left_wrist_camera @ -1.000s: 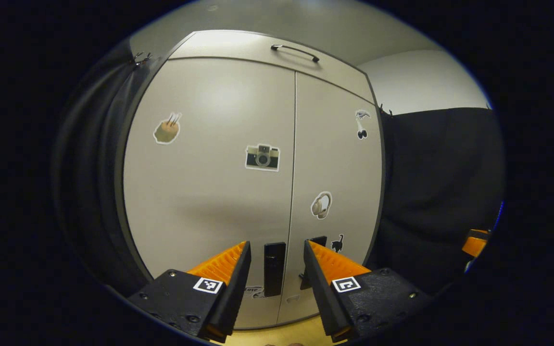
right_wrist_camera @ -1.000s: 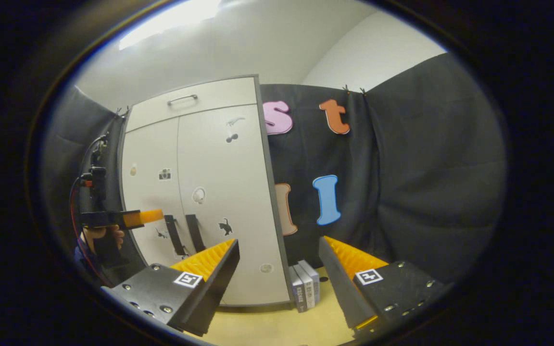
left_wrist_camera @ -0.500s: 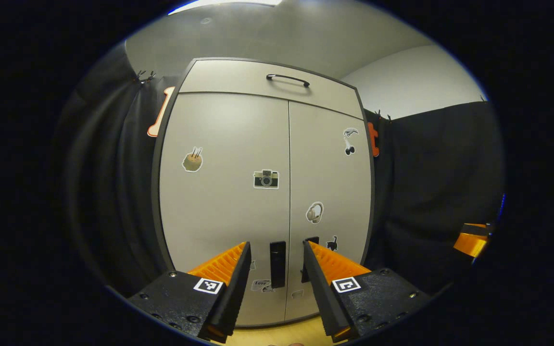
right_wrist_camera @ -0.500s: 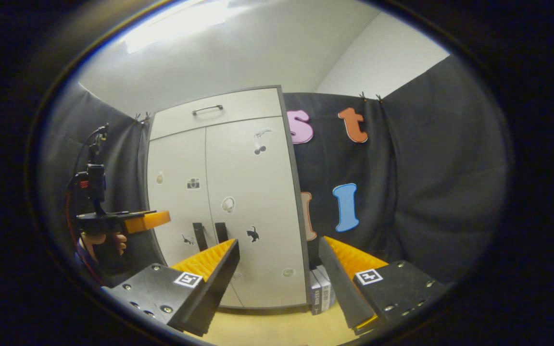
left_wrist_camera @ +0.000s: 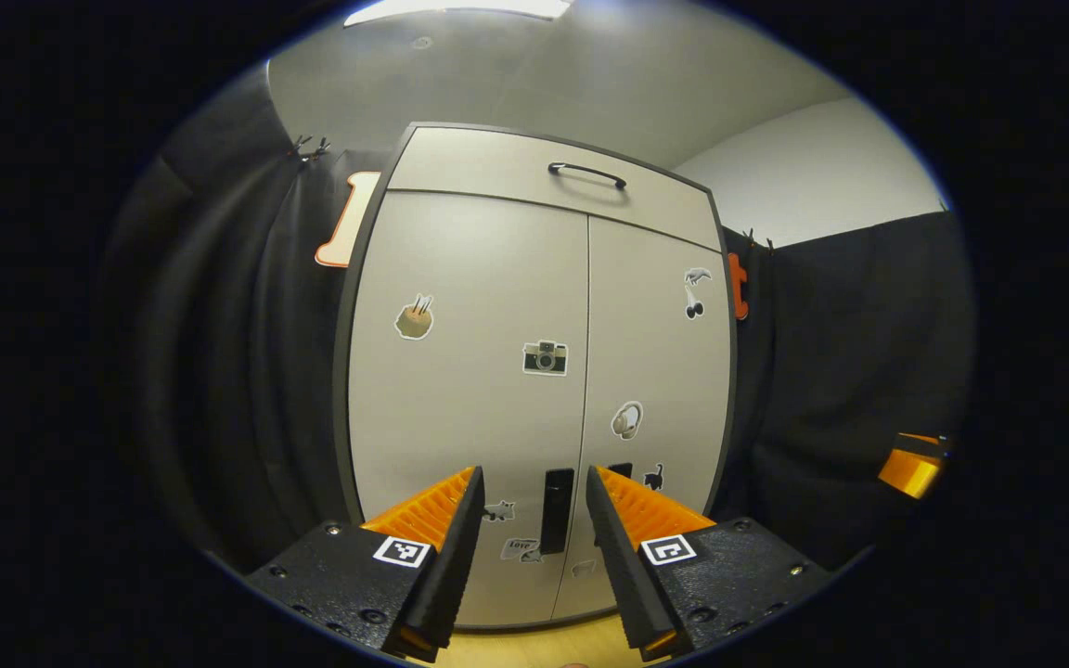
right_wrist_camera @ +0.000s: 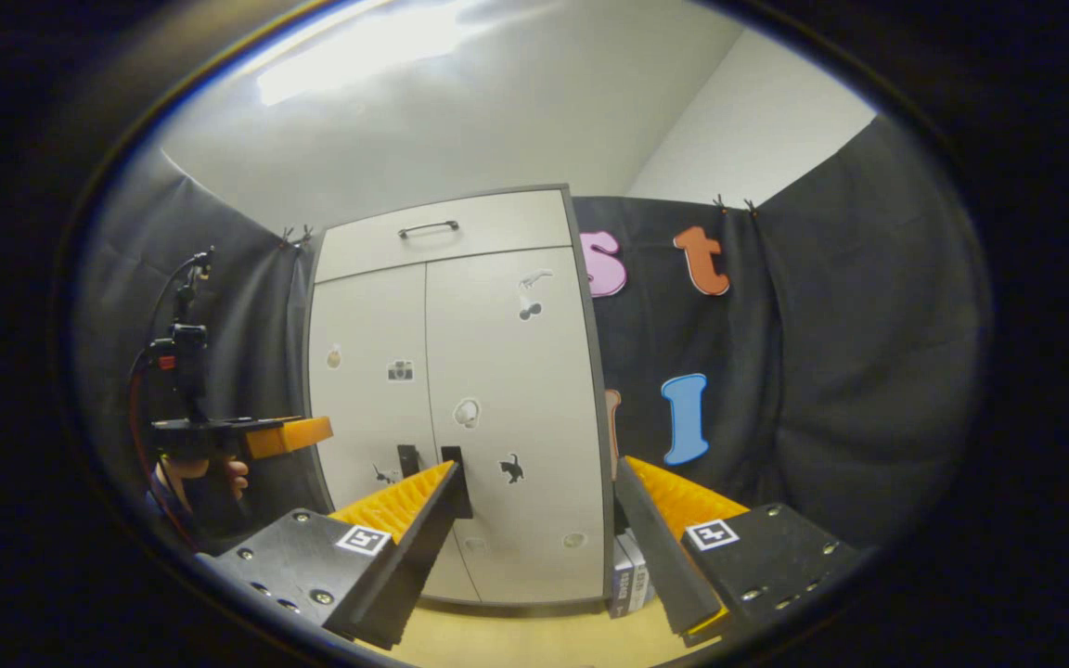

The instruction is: Grab one shoe with the right hand and put it into the shoe cabinet, grab the other shoe with the left hand and put it into the shoe cabinet; then close the right door with the right hand and the left door with the left hand.

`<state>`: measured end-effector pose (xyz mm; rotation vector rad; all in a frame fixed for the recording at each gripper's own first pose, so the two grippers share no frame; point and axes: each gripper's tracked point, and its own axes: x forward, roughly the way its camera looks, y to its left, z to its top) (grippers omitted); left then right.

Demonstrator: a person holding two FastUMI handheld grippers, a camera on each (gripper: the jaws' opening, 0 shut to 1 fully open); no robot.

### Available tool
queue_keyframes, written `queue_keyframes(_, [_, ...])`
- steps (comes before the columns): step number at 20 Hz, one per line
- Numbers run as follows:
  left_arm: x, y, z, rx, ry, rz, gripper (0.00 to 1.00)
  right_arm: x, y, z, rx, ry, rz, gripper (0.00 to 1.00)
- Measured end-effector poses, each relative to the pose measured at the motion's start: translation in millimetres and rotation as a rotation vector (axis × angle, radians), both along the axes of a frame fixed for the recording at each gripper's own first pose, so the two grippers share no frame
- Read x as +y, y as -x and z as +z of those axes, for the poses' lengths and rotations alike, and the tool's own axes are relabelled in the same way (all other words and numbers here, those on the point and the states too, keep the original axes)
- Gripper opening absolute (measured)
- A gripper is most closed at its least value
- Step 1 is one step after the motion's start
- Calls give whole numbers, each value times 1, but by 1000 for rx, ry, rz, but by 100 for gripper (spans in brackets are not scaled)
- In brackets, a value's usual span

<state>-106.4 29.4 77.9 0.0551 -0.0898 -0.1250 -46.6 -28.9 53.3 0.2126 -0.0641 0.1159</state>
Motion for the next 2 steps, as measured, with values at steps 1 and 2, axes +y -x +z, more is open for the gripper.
queue_keyframes(1, [0, 0, 0, 1, 4, -1, 68, -1, 1, 1, -3, 1, -2, 99])
queue_keyframes(2, [-1, 0, -1, 4, 6, -3, 68, -2, 3, 2, -4, 2, -6, 100])
